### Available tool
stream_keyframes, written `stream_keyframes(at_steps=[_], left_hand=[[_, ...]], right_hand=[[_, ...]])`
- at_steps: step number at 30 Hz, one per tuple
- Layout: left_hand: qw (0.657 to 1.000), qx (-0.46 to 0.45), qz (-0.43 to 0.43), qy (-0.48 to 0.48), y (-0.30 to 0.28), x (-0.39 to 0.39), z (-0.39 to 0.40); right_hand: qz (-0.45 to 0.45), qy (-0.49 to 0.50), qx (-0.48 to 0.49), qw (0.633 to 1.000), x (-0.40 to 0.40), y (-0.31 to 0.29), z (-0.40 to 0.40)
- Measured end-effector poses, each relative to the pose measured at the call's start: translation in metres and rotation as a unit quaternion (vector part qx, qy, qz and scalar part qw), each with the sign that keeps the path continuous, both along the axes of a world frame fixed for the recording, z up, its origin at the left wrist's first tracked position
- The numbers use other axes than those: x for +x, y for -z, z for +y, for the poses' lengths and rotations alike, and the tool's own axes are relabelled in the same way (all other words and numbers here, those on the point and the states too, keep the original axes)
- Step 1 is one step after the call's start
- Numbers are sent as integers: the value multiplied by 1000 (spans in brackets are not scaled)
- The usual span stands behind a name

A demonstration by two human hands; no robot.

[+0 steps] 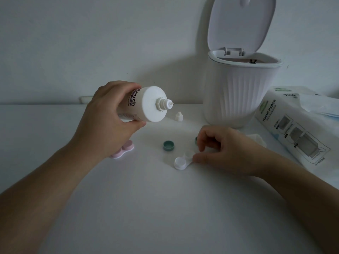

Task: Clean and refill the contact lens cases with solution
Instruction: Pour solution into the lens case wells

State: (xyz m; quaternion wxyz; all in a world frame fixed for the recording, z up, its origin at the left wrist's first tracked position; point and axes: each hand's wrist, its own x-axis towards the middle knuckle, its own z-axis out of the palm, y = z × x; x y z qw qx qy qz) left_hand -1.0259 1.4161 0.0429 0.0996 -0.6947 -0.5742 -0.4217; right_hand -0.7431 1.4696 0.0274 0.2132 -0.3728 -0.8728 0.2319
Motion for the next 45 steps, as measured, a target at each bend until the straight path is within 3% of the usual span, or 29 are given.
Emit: stream_keyframes(at_steps=[16, 27, 45], left_hand=[[1000, -12, -4, 7, 1, 1, 2], [1000, -8, 0, 9, 2, 0, 4], [998, -36, 38, 23, 4, -8, 9]], right_hand=[[-23, -27, -37, 999, -8, 1, -8], [-53, -52, -13, 997, -13, 3, -12], [45, -17, -27, 998, -13, 2, -13]])
